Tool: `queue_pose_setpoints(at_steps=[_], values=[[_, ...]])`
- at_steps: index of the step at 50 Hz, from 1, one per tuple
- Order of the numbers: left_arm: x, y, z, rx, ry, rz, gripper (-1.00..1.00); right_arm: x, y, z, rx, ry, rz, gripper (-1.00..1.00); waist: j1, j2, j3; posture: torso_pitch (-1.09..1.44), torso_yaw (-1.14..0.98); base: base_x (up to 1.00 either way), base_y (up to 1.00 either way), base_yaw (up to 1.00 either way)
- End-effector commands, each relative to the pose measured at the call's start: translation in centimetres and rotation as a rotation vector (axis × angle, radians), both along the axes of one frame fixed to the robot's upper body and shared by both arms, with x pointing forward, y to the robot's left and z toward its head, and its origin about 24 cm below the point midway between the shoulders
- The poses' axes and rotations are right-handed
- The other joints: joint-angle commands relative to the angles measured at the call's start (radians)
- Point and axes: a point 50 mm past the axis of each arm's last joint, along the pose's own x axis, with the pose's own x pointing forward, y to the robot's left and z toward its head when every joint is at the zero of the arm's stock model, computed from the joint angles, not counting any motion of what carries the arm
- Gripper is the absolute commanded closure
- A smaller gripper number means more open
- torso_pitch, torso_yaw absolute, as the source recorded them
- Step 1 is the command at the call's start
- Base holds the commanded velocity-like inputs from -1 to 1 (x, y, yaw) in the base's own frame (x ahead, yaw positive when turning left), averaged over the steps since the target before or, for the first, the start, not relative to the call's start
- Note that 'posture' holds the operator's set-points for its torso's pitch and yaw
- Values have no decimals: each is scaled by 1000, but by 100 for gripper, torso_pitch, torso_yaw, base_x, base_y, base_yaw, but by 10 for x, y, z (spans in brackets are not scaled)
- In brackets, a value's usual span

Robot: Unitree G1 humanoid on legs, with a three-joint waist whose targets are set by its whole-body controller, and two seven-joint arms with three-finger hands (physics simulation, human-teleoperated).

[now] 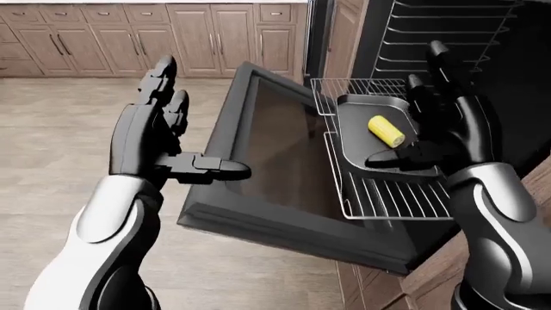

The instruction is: Pick the corn from the oven and place it on the plate on the counter.

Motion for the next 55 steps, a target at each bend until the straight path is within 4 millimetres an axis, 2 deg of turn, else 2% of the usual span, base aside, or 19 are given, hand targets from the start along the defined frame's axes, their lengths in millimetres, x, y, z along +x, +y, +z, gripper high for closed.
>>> queue_pose_setpoints(at_steps=[1,4,6,7,8,11,12,13,15,17,18,19,21,25,30,34,39,51,55], values=[[-4,2,12,1,-82,13,-100,-4,3,13,-11,-75,13,-100,3,-1,-11,0,0,23,0,0],[-4,3,12,-1,-83,13,-100,-4,2,13,-10,-76,11,-100,-7,48,-14,0,0,22,0,0],[-5,3,14,-1,-84,14,-100,-7,2,14,-11,-77,9,-100,-10,115,-37,0,0,22,0,0],[-5,3,13,-1,-84,14,-100,-8,2,15,-15,-78,11,-100,0,69,-26,0,0,21,0,0],[-4,4,13,-1,-84,15,-100,-9,2,17,-16,-81,12,-100,-4,89,-22,0,0,22,0,0],[-5,3,15,-1,-86,13,-100,-10,-3,18,-11,-87,2,-100,5,69,-28,0,0,22,0,0],[-5,3,15,0,-86,12,-100,-10,-4,19,-7,-97,1,-100,6,60,-28,0,0,22,0,0],[-5,3,15,0,-86,12,-100,-10,-5,20,-6,-102,-2,-100,7,46,-1,0,0,0,0,0],[-5,4,16,0,-86,12,-100,-10,-4,21,-8,-104,0,-100,11,25,-10,0,0,0,0,0],[-5,4,15,-1,-87,13,-100,-10,-6,22,-4,-100,-8,-100,17,-22,-13,0,0,0,0,0],[-4,5,15,-1,-87,13,-100,-10,-7,23,-2,-100,-15,-100,31,-25,-20,0,0,0,0,0],[-4,5,15,-1,-87,14,-100,-9,-8,25,-2,-101,-23,-100,23,-12,-10,0,0,0,0,0],[-4,5,14,-1,-87,14,-100,-7,-10,26,-4,-99,-38,-100,21,-8,-26,0,0,0,0,0],[-4,6,15,0,-95,18,-100,-2,-17,26,-15,-74,-90,-100,15,3,-28,0,0,0,0,0],[-4,5,13,8,-100,6,-100,10,-26,20,-62,-26,-140,-100,8,6,-32,0,0,0,0,0],[-7,5,13,17,-101,12,-100,29,-33,18,-102,18,-170,-100,3,7,-35,0,0,0,0,0],[-9,3,16,13,-109,6,-100,39,-44,26,-153,39,-208,-100,3,6,-32,0,0,0,0,0],[-14,0,25,19,-145,-12,-100,78,-57,28,-350,178,-253,-100,3,7,10,9,0,0,0,0],[-15,-1,29,24,-162,-15,-100,92,-59,38,-381,211,-259,-100,4,8,31,13,0,0,0,0]])
